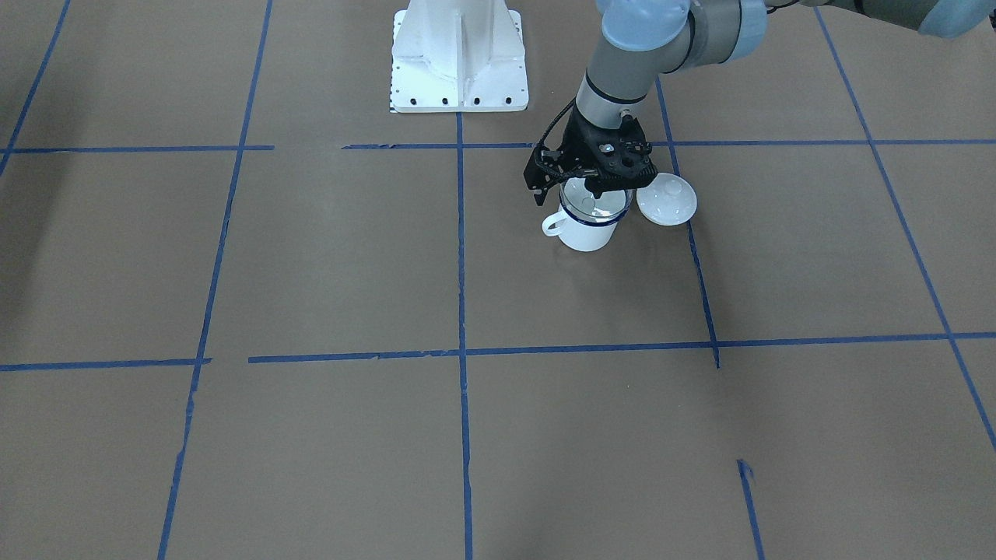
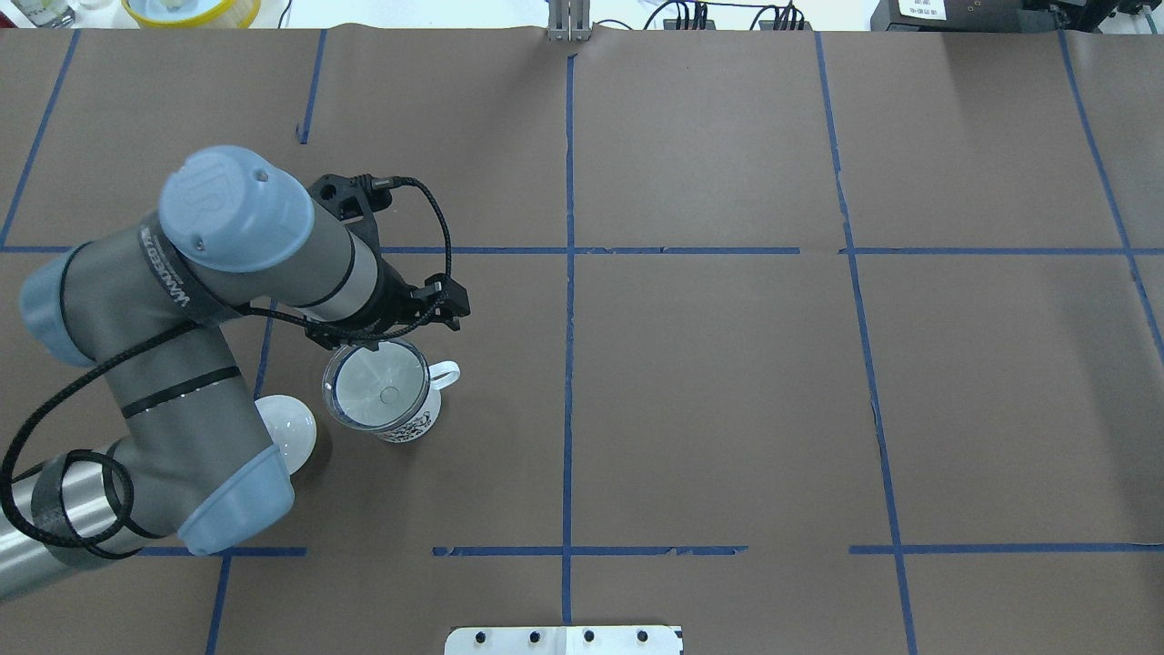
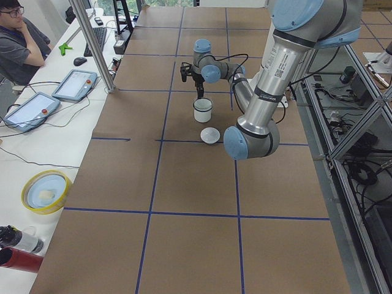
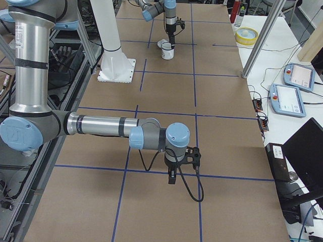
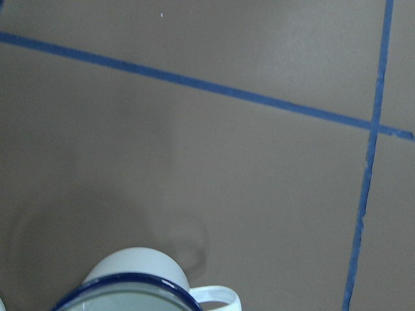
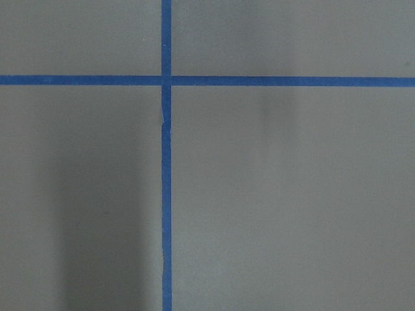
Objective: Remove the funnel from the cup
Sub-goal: 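Reach the left gripper down to the clear glass inside the mug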
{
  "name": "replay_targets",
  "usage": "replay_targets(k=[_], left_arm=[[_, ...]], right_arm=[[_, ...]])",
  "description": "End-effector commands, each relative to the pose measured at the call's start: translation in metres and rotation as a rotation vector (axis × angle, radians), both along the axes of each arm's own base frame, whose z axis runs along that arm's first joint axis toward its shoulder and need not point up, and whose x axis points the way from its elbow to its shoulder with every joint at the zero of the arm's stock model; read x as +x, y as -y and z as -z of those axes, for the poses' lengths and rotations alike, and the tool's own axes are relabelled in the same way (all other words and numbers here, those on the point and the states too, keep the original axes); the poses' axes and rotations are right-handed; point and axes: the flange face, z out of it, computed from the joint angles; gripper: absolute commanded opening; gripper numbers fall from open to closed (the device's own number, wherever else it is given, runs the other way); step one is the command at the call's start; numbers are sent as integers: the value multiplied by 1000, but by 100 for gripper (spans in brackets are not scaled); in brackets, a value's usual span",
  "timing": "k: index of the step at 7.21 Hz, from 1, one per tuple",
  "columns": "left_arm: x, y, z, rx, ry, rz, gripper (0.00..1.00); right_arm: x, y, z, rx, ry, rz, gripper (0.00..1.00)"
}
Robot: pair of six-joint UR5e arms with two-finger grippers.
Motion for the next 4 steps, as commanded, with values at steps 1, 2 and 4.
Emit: replay_targets(k=[1, 2, 4], left_arm=[[14, -10, -5, 7, 20, -12, 89], [14, -10, -6, 11, 23, -18, 18], [7, -13, -2, 34, 58, -50, 0]], right_arm=[[0, 0, 0, 0, 0, 0, 100], [0, 0, 0, 0, 0, 0, 100], [0, 0, 0, 0, 0, 0, 100]])
